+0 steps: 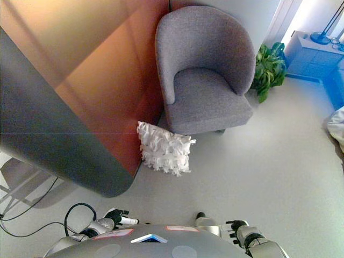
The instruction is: Pick up the pillow and put it on the sofa.
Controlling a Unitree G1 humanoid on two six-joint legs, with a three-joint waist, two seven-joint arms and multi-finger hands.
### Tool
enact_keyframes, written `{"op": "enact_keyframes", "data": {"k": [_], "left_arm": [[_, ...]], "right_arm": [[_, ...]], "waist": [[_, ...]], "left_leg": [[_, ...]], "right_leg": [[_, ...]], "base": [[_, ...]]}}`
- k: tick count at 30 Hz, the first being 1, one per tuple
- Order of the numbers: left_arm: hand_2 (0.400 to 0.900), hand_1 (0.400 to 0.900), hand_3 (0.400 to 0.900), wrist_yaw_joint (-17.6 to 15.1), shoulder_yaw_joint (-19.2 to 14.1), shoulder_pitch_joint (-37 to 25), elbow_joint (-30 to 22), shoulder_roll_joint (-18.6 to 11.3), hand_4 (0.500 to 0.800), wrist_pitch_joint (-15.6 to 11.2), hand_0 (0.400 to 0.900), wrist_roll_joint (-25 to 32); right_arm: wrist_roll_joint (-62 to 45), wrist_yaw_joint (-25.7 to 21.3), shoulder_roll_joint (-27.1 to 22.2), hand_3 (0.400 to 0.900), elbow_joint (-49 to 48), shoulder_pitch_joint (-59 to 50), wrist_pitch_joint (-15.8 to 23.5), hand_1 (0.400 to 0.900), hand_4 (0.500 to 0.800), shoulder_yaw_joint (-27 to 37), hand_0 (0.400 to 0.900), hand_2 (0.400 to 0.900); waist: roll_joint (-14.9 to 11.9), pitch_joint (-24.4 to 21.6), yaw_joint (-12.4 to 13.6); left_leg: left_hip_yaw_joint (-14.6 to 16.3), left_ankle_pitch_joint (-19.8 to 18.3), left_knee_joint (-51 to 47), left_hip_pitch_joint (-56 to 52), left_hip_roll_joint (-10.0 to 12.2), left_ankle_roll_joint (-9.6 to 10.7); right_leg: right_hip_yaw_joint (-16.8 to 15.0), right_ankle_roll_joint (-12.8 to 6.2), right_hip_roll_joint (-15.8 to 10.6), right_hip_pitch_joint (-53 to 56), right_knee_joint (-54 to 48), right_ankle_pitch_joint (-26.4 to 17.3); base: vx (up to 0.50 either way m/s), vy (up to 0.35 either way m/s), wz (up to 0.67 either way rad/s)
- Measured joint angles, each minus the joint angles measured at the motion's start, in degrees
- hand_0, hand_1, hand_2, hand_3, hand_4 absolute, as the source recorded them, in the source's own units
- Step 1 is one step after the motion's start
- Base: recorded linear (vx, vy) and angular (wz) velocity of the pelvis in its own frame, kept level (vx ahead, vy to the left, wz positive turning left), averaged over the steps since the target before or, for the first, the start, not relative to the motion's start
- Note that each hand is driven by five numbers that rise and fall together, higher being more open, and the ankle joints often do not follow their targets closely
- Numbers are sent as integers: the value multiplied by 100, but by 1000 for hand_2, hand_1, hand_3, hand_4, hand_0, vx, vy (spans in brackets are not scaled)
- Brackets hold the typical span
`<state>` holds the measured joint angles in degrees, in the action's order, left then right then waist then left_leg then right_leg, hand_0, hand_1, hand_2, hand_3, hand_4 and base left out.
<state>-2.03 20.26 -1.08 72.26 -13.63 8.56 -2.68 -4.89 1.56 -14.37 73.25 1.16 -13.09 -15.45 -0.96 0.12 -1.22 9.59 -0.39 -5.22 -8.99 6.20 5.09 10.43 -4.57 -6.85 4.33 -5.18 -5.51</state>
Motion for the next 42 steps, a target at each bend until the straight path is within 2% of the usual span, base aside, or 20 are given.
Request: {"op": "enact_keyframes", "data": {"k": [11,29,36,42], "left_arm": [[900,900,900,0,-30,29,1,12,800,-96,900,-2],[900,900,900,-5,-115,39,1,12,800,-57,900,2],[900,900,900,-82,-118,-7,-2,11,800,1,900,9],[900,900,900,-149,-123,-62,-6,3,800,-71,900,154]], "right_arm": [[-5,-40,-2,900,63,-1,-2,900,800,5,900,900],[19,3,1,900,86,-2,20,900,800,3,900,900],[107,23,2,900,82,-28,10,900,800,-3,900,900],[78,24,1,900,63,-81,-5,900,800,-5,900,900]], "waist": [[35,3,-2],[3,23,-8],[-13,108,-11],[18,259,-15]], "left_leg": [[-38,2,1,-8,5,2],[-1,1,0,-16,9,5],[27,2,53,-10,46,7],[42,22,70,57,128,40]], "right_leg": [[70,2,5,33,0,12],[4,1,17,19,2,12],[-27,1,39,-5,3,12],[-121,8,123,-74,15,37]], "base": [[0,0,0],[3,-9,-2],[3,-99,-4],[-58,-193,8]]}}
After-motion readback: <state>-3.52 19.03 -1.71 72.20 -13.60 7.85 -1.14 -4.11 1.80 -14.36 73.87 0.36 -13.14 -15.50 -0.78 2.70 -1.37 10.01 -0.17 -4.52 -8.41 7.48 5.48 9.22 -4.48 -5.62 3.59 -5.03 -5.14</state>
